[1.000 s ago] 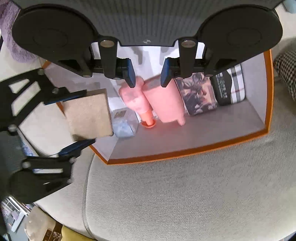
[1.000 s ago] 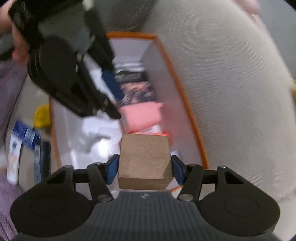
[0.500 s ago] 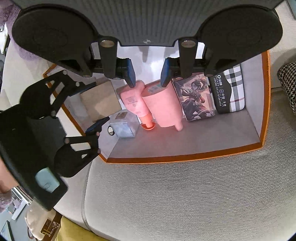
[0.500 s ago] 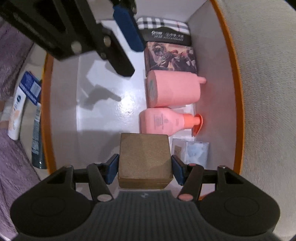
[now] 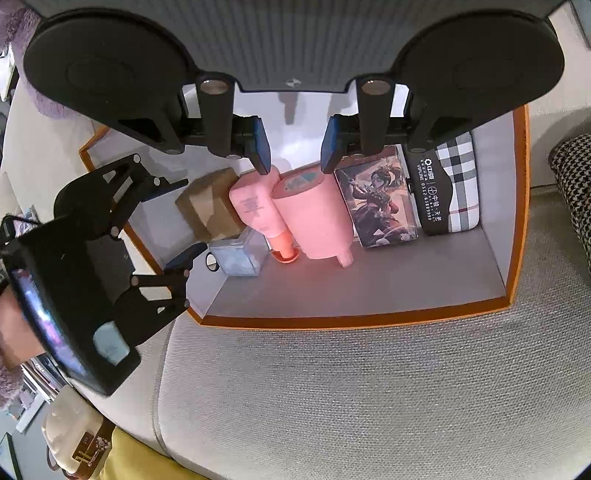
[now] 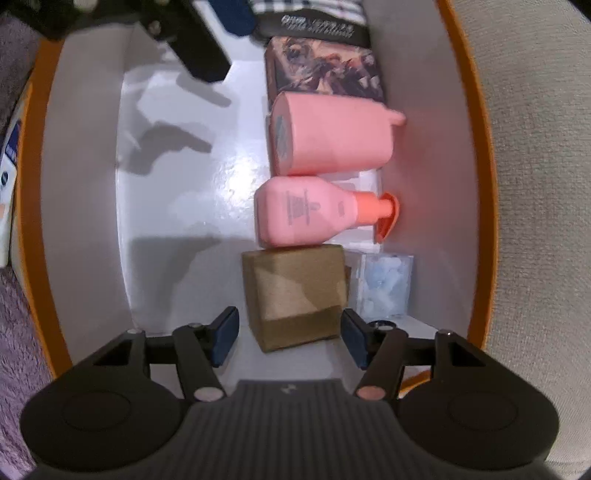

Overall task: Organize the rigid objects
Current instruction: 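Lower both items into the box and open both grippers, then withdraw both grippers from the box toward the remaining items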

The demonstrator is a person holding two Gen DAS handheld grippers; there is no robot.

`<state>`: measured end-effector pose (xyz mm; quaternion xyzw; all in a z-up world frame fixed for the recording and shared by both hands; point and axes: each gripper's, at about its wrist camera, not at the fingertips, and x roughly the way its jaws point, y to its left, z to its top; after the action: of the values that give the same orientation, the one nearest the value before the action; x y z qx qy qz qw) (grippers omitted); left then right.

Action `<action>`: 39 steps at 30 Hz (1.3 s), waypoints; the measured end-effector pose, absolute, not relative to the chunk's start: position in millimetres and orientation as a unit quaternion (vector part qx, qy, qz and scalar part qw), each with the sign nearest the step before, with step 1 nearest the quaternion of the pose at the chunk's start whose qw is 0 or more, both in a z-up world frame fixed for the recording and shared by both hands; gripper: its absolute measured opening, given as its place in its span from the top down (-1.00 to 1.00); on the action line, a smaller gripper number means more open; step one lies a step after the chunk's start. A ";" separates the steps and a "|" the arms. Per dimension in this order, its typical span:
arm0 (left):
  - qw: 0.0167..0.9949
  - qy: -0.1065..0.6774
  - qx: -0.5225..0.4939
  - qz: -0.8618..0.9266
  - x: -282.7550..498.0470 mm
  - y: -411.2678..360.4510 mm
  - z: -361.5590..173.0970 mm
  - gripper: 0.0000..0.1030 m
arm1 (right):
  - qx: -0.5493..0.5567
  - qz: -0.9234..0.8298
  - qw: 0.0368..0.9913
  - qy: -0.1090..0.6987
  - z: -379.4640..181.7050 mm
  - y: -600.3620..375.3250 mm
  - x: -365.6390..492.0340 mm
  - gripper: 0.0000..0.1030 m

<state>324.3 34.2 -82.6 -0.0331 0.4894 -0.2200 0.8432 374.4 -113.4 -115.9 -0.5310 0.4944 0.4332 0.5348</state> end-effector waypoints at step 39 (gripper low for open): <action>0.913 0.363 -0.058 -0.177 204.3 37.4 -20.7 -0.02 | -0.238 0.338 0.804 0.427 -7.9 -137.4 295.7 0.23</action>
<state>204.3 37.4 -20.7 -0.0580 0.3630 -0.1770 0.9130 295.7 -137.4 -7.9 -0.2384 0.4273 0.3381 0.8039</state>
